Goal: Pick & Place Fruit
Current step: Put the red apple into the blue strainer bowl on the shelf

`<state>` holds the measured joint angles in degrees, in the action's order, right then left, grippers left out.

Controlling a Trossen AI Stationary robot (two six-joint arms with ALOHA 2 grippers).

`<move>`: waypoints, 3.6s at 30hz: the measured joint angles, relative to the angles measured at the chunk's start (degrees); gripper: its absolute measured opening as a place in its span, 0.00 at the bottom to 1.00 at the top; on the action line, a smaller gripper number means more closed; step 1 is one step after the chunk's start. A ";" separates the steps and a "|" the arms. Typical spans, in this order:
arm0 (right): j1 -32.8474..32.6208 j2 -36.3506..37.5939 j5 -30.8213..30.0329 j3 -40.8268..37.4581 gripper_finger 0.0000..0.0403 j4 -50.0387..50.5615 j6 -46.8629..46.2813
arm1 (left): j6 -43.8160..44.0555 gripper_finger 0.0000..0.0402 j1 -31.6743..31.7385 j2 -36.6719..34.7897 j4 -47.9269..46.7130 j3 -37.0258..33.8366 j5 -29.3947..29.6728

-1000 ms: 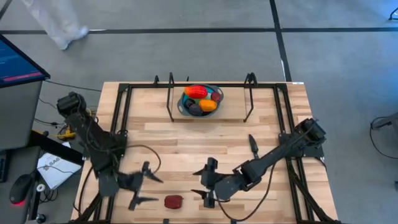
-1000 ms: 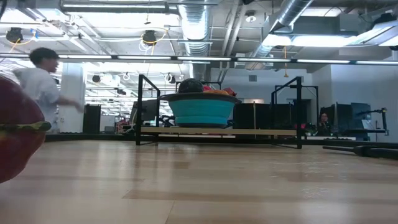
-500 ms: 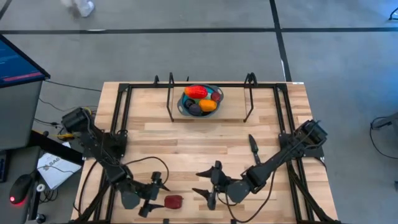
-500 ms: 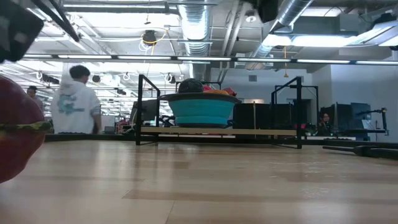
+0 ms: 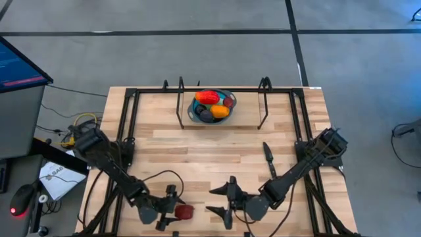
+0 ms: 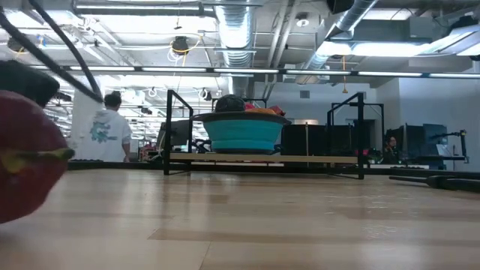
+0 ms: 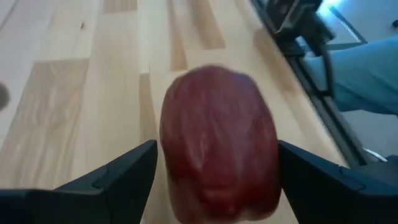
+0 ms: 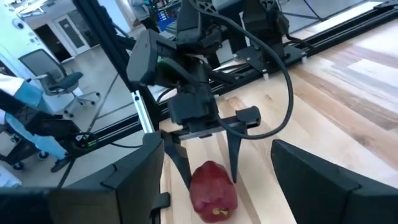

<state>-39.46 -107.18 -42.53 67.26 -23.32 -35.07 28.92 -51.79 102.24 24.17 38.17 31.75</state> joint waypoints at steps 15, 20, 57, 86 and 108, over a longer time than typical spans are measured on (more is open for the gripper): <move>3.77 -5.67 10.43 0.88 0.74 -0.09 9.69 | 4.43 0.60 3.82 -2.80 0.32 0.00 -0.63; 4.45 -4.59 14.64 4.20 0.82 3.26 17.40 | 4.51 0.66 5.54 -9.41 0.36 0.00 -0.58; 9.63 -4.63 18.89 8.09 0.89 4.24 15.52 | -4.65 0.67 7.72 -20.79 0.28 -0.02 -0.26; 6.38 -1.52 11.44 8.00 0.60 32.76 -3.98 | -4.41 0.94 16.40 -26.66 0.39 -0.02 -10.76; 40.70 16.86 15.97 8.04 0.60 41.64 10.17 | -4.13 0.89 8.35 -19.26 9.64 -3.30 3.87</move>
<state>1.24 -90.32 -26.55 75.31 18.32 -24.90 24.79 -43.44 82.98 33.81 34.87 35.62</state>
